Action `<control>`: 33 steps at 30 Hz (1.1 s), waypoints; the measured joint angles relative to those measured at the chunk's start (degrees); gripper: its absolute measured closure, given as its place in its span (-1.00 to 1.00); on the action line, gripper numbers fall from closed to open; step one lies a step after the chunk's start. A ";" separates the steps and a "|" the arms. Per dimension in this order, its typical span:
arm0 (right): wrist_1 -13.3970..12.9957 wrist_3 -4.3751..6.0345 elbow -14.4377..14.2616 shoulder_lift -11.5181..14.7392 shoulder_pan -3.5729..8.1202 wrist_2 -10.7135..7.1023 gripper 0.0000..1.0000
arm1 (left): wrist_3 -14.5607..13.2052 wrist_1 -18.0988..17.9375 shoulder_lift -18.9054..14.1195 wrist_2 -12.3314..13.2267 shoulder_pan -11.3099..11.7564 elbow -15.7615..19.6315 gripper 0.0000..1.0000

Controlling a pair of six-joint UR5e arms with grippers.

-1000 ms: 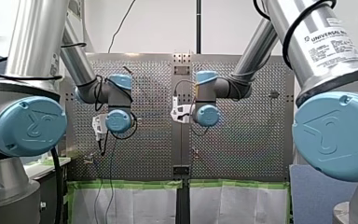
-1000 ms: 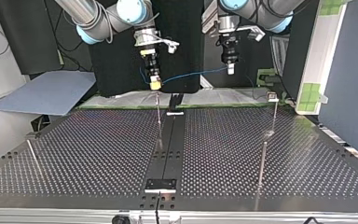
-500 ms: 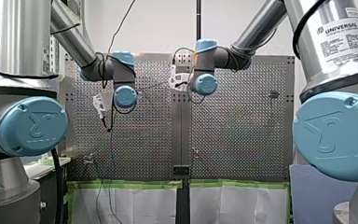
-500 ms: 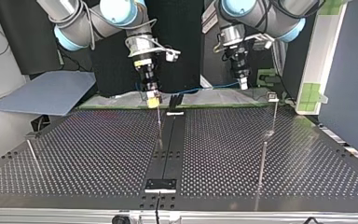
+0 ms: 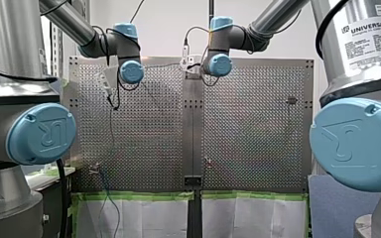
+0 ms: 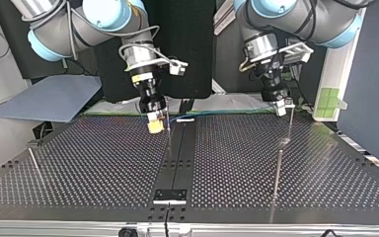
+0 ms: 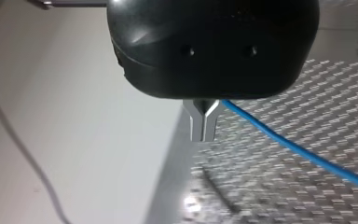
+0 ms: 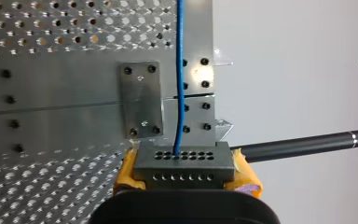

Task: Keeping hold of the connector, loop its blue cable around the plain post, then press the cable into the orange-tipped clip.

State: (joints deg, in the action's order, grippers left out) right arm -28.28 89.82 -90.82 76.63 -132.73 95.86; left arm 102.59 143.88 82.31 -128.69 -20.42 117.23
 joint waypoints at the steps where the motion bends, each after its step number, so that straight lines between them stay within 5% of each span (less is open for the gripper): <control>1: 0.51 -0.02 0.50 0.00 0.08 -0.31 1.00 | 0.29 0.68 -0.69 0.57 0.66 -0.70 1.00; 7: 3.55 -0.06 3.46 -0.09 0.67 -2.97 1.00 | 1.22 4.35 -3.90 4.07 4.29 -4.38 1.00; 16: 9.04 -0.05 7.57 -2.84 1.62 -7.97 1.00 | 1.59 9.26 -1.97 8.93 9.16 -9.26 1.00; 26: 14.77 0.09 13.28 -6.01 2.13 -9.52 1.00 | 3.47 14.75 -0.01 14.43 14.66 -14.76 1.00; 33: 15.65 0.19 16.39 -7.91 2.53 -10.10 1.00 | 4.09 18.10 3.41 18.30 17.33 -18.68 1.00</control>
State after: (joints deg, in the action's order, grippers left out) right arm -12.64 90.01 -74.43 68.72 -130.19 85.76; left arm 106.68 161.98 85.72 -110.39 -3.09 98.54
